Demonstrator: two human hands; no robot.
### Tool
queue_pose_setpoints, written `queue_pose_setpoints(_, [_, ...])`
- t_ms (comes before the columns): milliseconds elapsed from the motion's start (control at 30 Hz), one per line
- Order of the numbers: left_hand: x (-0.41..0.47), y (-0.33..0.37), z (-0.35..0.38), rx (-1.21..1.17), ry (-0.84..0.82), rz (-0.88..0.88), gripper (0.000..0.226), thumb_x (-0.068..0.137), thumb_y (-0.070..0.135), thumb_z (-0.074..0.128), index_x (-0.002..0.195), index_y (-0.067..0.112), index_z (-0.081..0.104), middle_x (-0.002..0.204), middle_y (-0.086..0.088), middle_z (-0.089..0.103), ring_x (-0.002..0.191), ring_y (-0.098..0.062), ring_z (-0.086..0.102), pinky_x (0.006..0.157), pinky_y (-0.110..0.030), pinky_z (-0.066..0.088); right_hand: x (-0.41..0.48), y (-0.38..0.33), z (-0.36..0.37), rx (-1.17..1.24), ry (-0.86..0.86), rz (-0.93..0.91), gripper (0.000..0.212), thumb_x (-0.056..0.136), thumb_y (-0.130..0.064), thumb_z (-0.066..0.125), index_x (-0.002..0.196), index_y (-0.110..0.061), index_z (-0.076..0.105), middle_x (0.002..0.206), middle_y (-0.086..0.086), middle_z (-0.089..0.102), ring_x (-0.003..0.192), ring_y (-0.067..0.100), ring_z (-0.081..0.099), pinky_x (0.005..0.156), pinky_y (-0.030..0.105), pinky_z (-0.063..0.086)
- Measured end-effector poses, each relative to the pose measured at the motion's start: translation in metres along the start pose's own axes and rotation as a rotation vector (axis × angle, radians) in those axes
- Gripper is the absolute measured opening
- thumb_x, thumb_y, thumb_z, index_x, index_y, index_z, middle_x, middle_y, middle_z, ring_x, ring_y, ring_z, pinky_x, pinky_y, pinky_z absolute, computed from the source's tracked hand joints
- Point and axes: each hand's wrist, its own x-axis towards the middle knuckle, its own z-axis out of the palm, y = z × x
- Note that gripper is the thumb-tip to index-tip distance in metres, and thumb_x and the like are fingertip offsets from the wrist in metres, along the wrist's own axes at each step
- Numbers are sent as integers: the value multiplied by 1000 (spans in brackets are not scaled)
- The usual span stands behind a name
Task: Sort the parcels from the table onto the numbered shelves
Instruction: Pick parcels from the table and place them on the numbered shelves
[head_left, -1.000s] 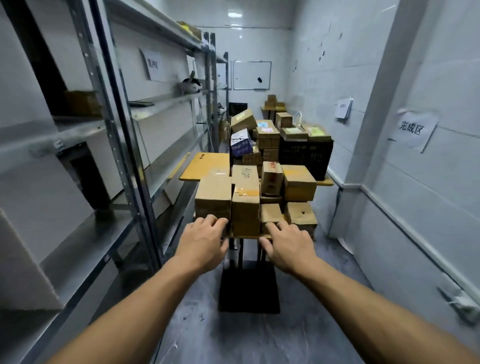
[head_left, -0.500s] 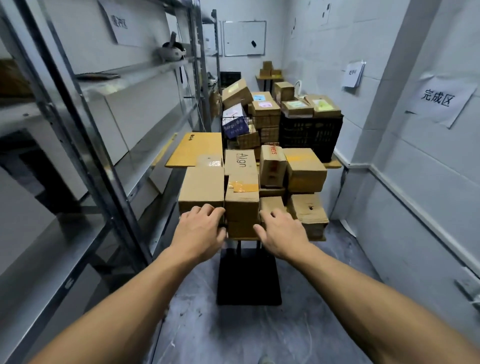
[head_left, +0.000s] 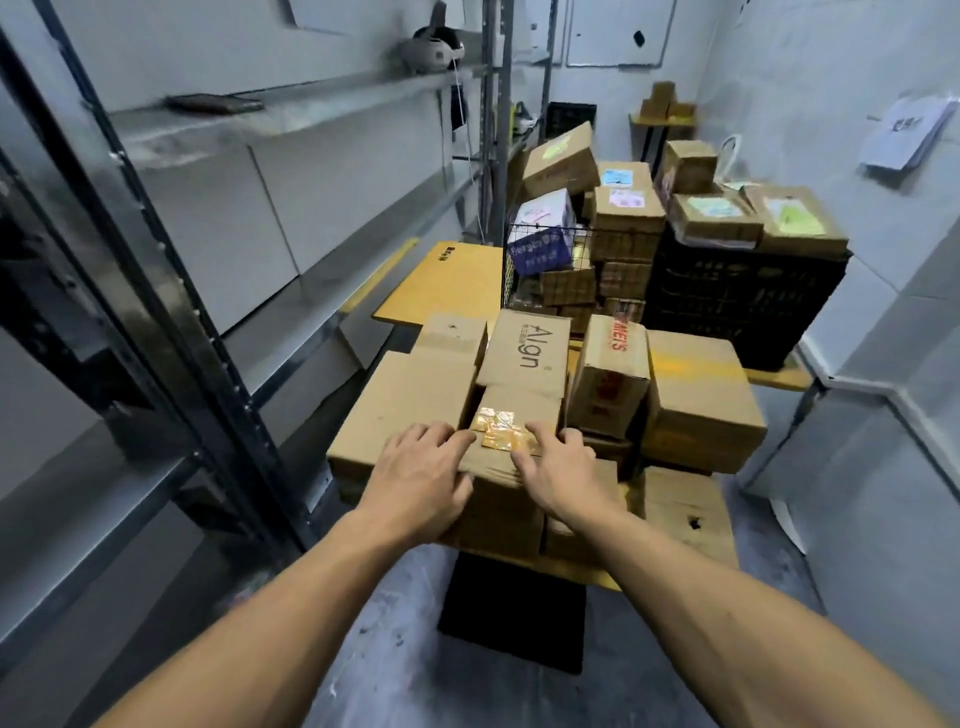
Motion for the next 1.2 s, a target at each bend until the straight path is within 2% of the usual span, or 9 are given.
queue_pose_setpoints(167, [14,-2,14,16,3,-83,47,94,48,42,137,29,44,131,4,52,117,-20,46,100,-37,36,17,7,28,234,-84,108,64,96,-58,50,152,-47,23,142,17,43,130,36,45,110,46,38])
queue_pose_setpoints(267, [19,-4,17,-1,27,-93,45,93,47,44,134,29,45,128,5,53,115,-20,47,98,-36,36,17,9,35,385,-67,158,64,98,-49,53,154,-45,22,143,16,45,132,34,45,110,43,36])
queue_pose_setpoints(400, [19,-3,18,-28,17,-70,48,94,47,42,138,27,42,129,4,52,115,-20,45,101,-35,35,17,15,33,512,-59,137,65,98,-38,58,155,-39,26,150,12,41,136,32,42,113,42,34])
queue_pose_setpoints(500, [18,-2,14,-36,10,-24,49,95,46,42,140,26,40,130,3,52,116,-21,45,103,-35,34,8,20,30,532,-47,83,66,98,-34,60,155,-38,27,154,8,39,138,29,41,115,41,32])
queue_pose_setpoints(633, [12,-3,3,-63,15,-10,49,96,46,40,142,29,37,134,5,49,120,-18,42,107,-34,32,-14,21,23,565,-1,53,67,97,-35,61,154,-43,26,156,5,35,138,26,40,115,47,36])
queue_pose_setpoints(967, [-26,8,-26,-211,67,75,51,97,48,40,145,36,29,136,7,47,119,-13,41,103,-32,33,-77,13,-16,560,169,-38,69,97,-37,61,153,-49,21,157,1,35,141,25,36,115,49,35])
queue_pose_setpoints(1067, [-40,16,-31,-293,54,95,53,97,50,41,146,42,24,137,10,45,120,-9,40,104,-31,33,-97,9,-27,538,175,-109,69,98,-37,60,153,-49,21,156,0,35,140,24,38,112,46,36])
queue_pose_setpoints(1200, [-64,26,-40,-394,148,72,52,96,45,47,145,40,32,138,12,46,120,-3,39,107,-30,36,-118,3,-35,558,179,-218,66,98,-34,60,151,-48,24,156,1,35,138,22,38,105,36,37])
